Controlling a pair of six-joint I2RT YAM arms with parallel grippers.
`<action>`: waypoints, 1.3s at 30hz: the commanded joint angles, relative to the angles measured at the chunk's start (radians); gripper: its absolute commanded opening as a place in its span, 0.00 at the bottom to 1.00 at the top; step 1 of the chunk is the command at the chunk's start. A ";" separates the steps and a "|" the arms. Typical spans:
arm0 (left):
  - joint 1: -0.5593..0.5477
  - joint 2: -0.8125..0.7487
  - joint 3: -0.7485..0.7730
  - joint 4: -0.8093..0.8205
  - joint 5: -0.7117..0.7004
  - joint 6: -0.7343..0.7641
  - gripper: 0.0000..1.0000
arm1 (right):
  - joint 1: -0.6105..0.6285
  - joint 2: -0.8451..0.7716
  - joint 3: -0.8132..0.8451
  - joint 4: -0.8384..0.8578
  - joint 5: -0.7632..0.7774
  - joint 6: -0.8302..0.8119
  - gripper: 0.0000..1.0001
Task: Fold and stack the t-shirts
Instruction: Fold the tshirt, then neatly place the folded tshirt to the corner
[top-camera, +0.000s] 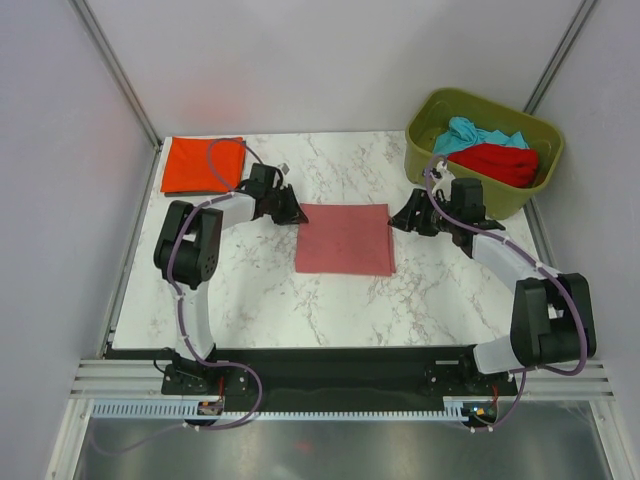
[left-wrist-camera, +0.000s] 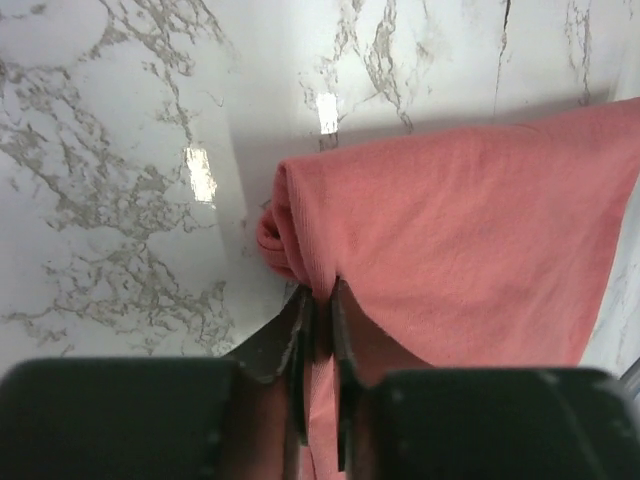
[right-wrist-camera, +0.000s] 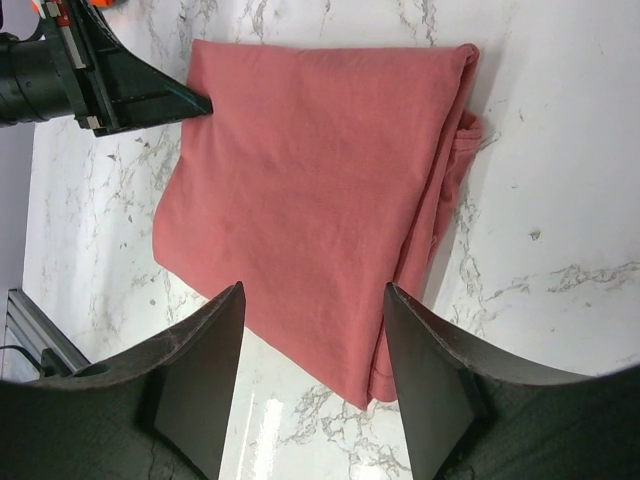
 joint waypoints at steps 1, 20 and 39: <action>-0.032 0.046 -0.016 -0.068 -0.104 0.031 0.12 | 0.000 -0.046 -0.006 -0.001 -0.003 0.004 0.66; -0.073 -0.362 0.123 -0.287 -0.722 0.534 0.02 | 0.002 -0.151 -0.039 -0.026 -0.006 0.024 0.66; 0.218 -0.129 0.541 -0.192 -0.799 0.784 0.02 | 0.000 -0.117 -0.038 0.017 0.018 0.038 0.66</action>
